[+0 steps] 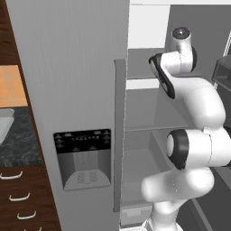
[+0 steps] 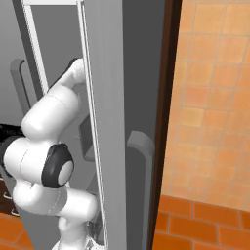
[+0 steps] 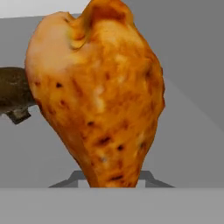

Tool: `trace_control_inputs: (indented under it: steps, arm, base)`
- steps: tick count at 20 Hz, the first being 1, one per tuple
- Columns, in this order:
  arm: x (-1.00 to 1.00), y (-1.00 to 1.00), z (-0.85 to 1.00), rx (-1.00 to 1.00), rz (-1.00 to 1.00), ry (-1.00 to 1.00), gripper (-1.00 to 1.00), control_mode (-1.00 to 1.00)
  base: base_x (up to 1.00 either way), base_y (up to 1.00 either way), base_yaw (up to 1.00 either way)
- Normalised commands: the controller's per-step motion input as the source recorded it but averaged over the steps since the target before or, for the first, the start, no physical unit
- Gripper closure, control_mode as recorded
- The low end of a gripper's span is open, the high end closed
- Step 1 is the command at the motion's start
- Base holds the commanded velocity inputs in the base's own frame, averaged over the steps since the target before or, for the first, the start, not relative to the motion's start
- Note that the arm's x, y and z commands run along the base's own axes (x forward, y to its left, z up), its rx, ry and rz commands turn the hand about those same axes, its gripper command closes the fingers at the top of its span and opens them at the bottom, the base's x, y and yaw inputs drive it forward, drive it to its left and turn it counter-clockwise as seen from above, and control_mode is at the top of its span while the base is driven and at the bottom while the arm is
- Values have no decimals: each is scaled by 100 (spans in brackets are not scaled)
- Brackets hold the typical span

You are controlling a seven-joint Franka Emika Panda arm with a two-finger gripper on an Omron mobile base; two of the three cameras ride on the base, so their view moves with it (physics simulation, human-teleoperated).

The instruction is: Place one mushroom and one chicken drumstick in each tupperware on the nearby counter, to pack two identical lunches.

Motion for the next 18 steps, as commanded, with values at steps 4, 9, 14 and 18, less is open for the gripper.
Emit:
trace_control_inputs:
  steps: [4, 9, 14, 18]
  arm:
    - [-74, 49, 1, 0, -12, -1, 100, -100]
    - [-82, 52, 21, 1, -3, 0, 100, -100]
    - [-99, 2, -8, 9, 13, 2, 100, -100]
    - [-100, 28, -27, 11, 7, 0, 100, -100]
  base:
    - [0, 0, 0]
    - [0, 0, 0]
    - [0, 0, 0]
    - [0, 0, 0]
